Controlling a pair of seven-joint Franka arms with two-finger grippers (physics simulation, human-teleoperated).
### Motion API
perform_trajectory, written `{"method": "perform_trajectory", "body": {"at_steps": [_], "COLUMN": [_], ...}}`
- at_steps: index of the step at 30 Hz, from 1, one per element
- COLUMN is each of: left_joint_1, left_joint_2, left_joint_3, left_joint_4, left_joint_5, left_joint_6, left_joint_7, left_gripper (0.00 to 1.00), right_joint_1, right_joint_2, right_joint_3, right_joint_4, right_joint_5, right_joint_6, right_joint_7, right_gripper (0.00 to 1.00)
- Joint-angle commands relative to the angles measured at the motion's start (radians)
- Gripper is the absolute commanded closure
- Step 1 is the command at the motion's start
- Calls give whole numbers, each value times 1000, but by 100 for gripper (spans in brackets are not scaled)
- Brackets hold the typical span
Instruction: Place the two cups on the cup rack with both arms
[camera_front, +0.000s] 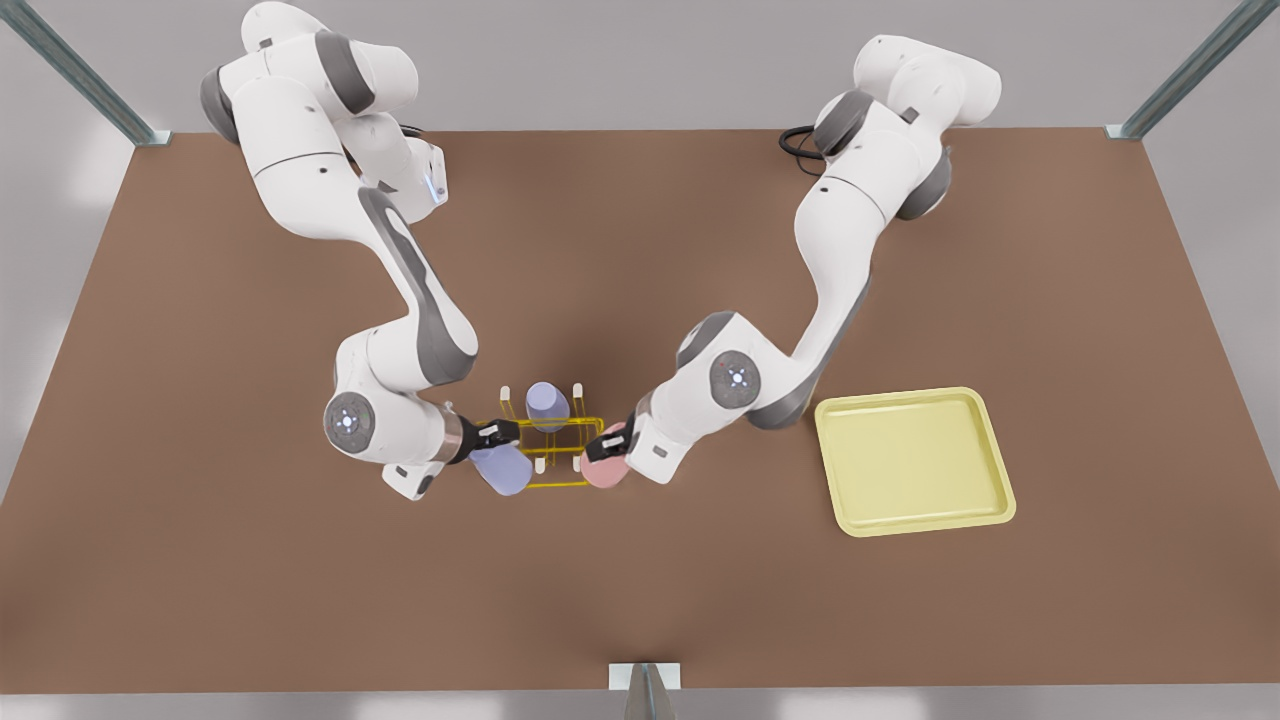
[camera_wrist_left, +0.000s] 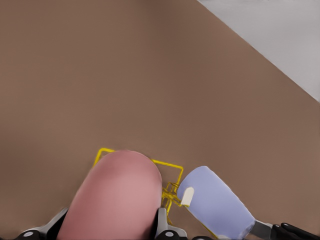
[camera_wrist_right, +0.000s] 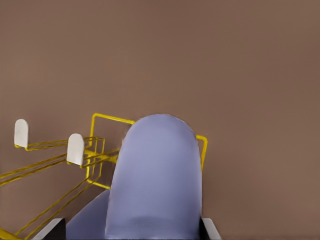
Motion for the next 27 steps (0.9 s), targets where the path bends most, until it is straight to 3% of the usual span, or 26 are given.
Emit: {"method": "perform_trajectory", "body": {"at_steps": [1,7,11,12,15,17,19,20,22,24,25,26,27], "left_joint_1": [-14,-57,-57,-55,-52,-47,6,122,281,341,333,335,336], "left_joint_2": [1,53,60,60,60,47,-71,-178,-341,-409,-645,-818,-832], "left_joint_3": [-3,6,9,11,22,20,74,74,75,78,117,120,124], "left_joint_4": [3,53,50,49,43,43,43,44,44,35,-326,-580,-579], "left_joint_5": [-5,-4,-2,-2,-1,1,4,4,122,261,301,300,262], "left_joint_6": [51,81,95,95,94,59,-193,-370,-719,-1006,-895,-649,-636], "left_joint_7": [-528,-524,-519,-518,-518,-525,-522,-510,-21,513,654,654,656], "left_gripper": [18,18,17,2,0,0,0,0,0,0,0,0,0], "right_joint_1": [2,-24,-109,-130,-149,-149,-149,-172,-181,-187,-187,-187,-187], "right_joint_2": [-1,-6,-52,-52,-79,-234,-388,-418,-455,-452,-451,-451,-449], "right_joint_3": [0,-9,-142,-175,-222,-244,-244,-231,-216,-216,-216,-216,-216], "right_joint_4": [6,101,121,135,339,258,124,101,83,84,86,88,89], "right_joint_5": [1,20,-261,-331,-342,-338,-338,-328,-315,-312,-313,-313,-313], "right_joint_6": [-5,-106,-191,-191,-484,-516,-522,-542,-580,-583,-583,-583,-583], "right_joint_7": [27,23,8,7,-24,-85,-75,-75,-70,-72,-72,-72,-72], "right_gripper": [0,0,0,0,0,0,0,0,0,0,0,0,0]}}
